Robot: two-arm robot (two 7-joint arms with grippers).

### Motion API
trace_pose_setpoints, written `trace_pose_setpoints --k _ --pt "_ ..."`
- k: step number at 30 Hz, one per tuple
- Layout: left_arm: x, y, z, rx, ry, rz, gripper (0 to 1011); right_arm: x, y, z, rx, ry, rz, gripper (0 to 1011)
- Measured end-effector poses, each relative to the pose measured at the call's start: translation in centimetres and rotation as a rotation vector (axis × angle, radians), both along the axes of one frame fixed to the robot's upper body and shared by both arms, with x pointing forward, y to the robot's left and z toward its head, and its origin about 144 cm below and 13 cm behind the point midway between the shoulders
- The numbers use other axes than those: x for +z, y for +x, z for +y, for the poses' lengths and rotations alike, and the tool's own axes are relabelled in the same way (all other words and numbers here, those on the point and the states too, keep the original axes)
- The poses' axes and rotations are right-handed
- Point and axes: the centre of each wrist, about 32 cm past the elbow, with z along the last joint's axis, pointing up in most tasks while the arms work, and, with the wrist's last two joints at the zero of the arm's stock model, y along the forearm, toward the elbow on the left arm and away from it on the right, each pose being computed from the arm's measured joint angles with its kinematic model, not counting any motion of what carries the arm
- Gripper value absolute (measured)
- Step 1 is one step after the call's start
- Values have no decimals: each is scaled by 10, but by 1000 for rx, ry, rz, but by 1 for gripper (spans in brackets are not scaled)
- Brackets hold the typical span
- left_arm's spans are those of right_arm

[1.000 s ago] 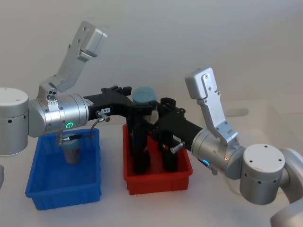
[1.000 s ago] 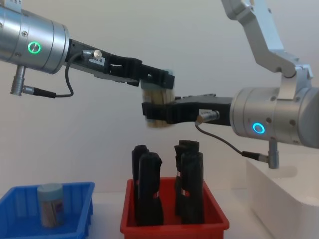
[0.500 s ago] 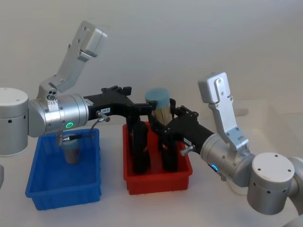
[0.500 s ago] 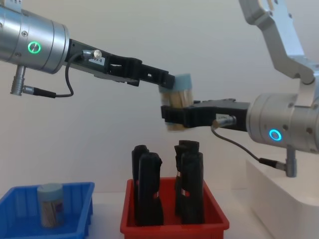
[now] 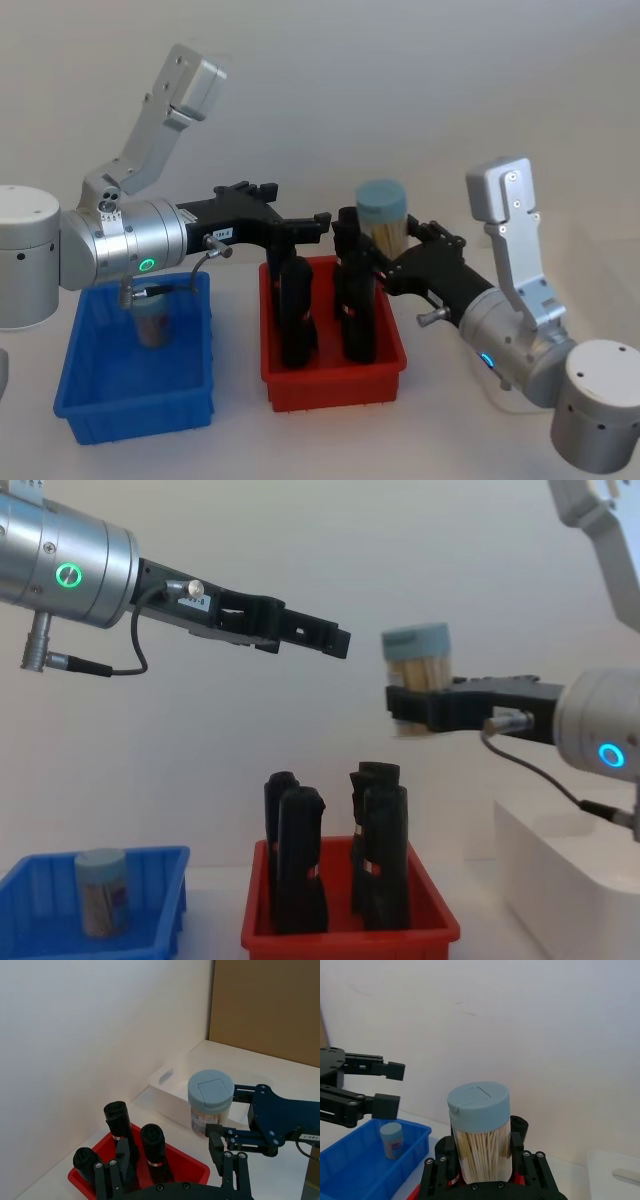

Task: Pick the cotton swabs from the blue box and place them into the white box.

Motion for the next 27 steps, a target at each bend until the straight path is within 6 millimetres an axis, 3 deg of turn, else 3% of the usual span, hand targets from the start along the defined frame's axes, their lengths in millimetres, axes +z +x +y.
trace_pose_setpoints --k 13,27 --pt "0 0 0 0 0 0 1004 -4 -15 -24 -147 2 -27 649" --pt "0 0 0 0 0 0 1004 -17 -24 -68 -340 7 -13 649"
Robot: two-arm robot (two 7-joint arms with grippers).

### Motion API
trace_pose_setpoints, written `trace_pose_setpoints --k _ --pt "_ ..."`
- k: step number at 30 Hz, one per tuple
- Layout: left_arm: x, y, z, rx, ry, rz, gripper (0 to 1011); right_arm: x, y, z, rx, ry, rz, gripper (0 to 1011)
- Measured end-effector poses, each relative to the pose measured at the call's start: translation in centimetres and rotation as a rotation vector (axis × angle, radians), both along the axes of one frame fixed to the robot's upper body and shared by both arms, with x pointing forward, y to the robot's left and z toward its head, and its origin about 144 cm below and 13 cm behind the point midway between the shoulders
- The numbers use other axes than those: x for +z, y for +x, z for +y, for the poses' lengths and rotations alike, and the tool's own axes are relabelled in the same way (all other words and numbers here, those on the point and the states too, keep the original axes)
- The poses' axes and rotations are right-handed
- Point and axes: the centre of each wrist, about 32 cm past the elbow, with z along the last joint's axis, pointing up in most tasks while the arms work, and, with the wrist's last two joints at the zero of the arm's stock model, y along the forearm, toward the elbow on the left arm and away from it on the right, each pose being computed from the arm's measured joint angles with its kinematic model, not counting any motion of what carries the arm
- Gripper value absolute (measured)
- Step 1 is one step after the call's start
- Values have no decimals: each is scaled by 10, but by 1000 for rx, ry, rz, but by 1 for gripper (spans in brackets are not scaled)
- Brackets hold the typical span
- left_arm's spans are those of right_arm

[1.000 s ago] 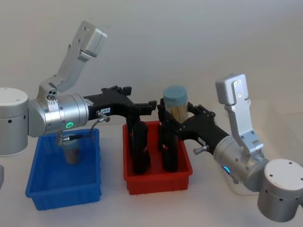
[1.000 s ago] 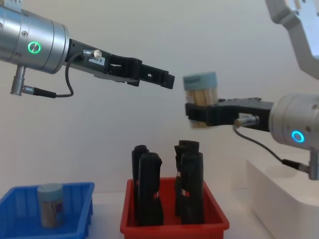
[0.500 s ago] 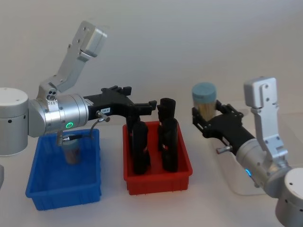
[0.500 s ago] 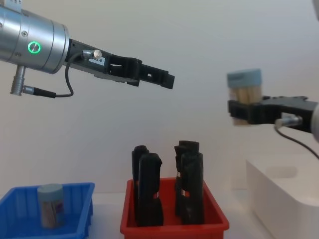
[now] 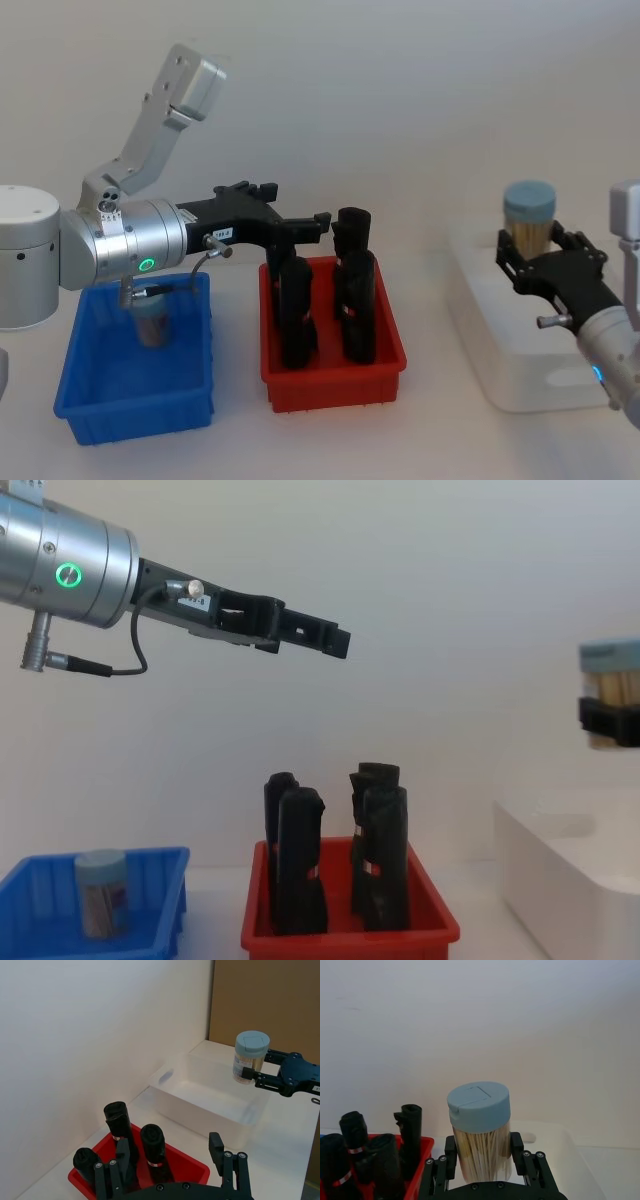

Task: Pick the cotton swabs from the blue box and place them into the white box.

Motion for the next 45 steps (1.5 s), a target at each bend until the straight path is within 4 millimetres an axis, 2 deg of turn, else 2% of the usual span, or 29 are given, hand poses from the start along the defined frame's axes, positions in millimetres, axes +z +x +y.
trace_pose_setpoints --k 7,13,29,43,45 --pt "0 0 0 0 0 0 1004 -9 4 -15 -44 4 26 650" --pt "0 0 0 0 0 0 1004 -17 16 -26 -54 4 41 649" --pt "0 0 0 0 0 0 1004 -33 47 -36 -46 -3 80 649" --pt "0 0 0 0 0 0 1004 -46 55 -39 -49 4 118 650" --pt "0 0 0 0 0 0 1004 -47 56 -40 -49 6 122 692"
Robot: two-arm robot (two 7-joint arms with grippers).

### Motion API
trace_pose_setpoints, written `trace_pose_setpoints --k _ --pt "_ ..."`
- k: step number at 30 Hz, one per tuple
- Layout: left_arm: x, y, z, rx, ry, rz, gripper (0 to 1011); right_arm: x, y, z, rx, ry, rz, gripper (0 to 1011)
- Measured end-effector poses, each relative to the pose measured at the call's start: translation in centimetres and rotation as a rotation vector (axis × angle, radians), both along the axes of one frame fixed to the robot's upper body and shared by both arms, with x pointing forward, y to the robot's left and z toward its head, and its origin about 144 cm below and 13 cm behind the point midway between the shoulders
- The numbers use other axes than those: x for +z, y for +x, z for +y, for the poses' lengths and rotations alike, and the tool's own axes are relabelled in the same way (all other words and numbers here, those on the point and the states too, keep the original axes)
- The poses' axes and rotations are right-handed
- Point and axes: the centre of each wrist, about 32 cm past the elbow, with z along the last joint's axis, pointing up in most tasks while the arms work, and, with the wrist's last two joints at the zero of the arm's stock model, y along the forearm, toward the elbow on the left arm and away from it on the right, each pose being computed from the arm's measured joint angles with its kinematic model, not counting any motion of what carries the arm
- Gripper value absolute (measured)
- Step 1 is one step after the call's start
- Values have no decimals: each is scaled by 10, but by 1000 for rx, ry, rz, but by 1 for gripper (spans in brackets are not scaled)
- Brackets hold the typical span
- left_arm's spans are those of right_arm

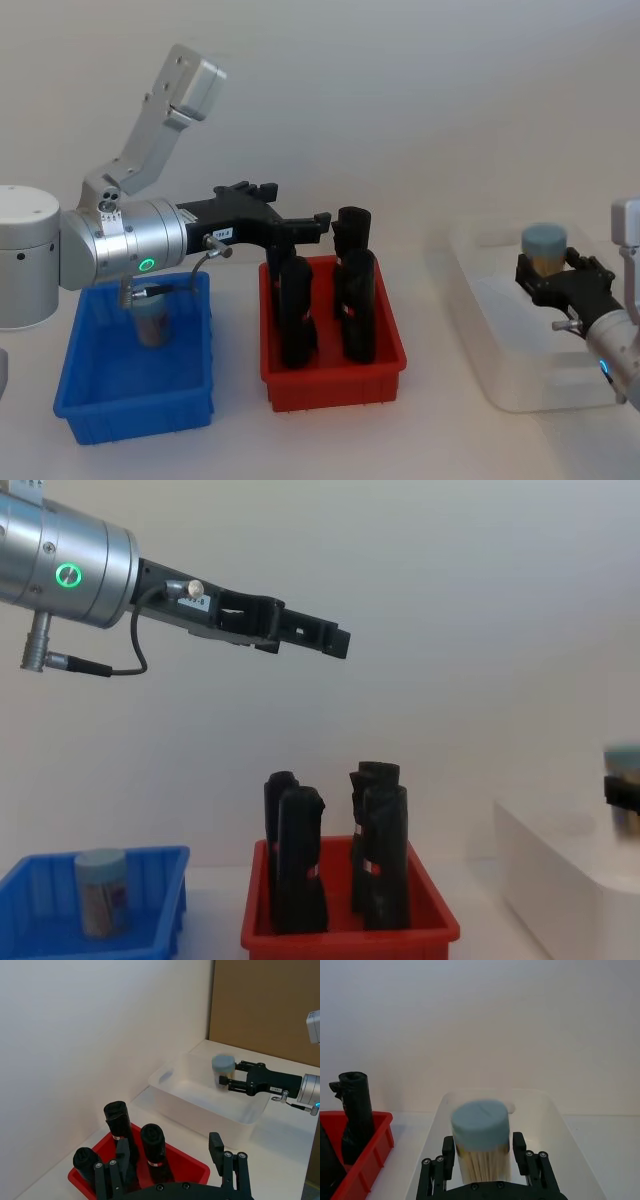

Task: Pick the cotton swabs from the blue box and place them into the white box.

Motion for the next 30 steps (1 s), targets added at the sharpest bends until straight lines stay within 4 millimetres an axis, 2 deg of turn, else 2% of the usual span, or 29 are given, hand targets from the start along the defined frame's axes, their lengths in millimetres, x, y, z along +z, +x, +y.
trace_pose_setpoints --k 4,12,30 --pt "0 0 0 0 0 0 1004 -2 0 0 0 1 5 766" --pt "0 0 0 0 0 0 1004 -5 1 -1 -1 2 9 993" --pt "0 0 0 0 0 0 1004 -7 -1 0 -6 -1 2 1001"
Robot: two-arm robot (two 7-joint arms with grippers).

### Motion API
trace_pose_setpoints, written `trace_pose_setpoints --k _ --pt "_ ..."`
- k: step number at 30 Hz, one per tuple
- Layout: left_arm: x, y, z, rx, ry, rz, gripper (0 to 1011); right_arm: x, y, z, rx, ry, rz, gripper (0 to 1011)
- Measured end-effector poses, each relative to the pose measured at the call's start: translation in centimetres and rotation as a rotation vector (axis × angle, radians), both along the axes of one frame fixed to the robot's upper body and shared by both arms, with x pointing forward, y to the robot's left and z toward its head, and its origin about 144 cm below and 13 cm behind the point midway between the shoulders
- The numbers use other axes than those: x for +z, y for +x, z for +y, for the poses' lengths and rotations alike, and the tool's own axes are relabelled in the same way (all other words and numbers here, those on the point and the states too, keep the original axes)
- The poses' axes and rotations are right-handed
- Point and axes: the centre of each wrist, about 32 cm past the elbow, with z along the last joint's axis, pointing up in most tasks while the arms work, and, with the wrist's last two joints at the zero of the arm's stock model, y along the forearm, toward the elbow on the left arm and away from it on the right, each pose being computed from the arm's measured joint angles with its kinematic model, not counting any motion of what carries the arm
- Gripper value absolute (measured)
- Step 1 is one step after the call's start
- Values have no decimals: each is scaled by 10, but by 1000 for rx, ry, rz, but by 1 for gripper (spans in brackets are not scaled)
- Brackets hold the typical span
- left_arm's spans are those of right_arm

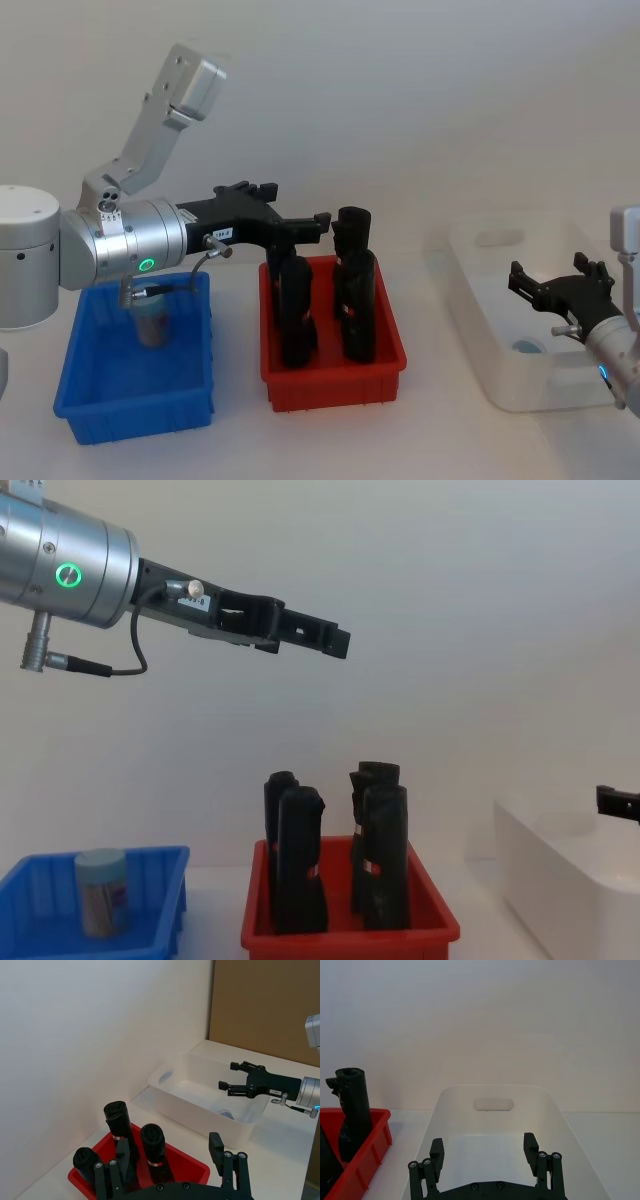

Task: Pick the cotton swabs from the blue box and place them into the white box.

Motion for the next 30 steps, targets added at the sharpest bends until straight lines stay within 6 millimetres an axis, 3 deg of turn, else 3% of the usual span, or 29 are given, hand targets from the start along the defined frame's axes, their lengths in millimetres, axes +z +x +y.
trace_pose_setpoints --k 22,30 --pt "-2 0 -1 2 1 -5 1004 0 -3 1 -2 -2 -9 1002" --pt "-21 -7 -7 48 19 -60 1004 3 -18 4 36 -2 -40 1002"
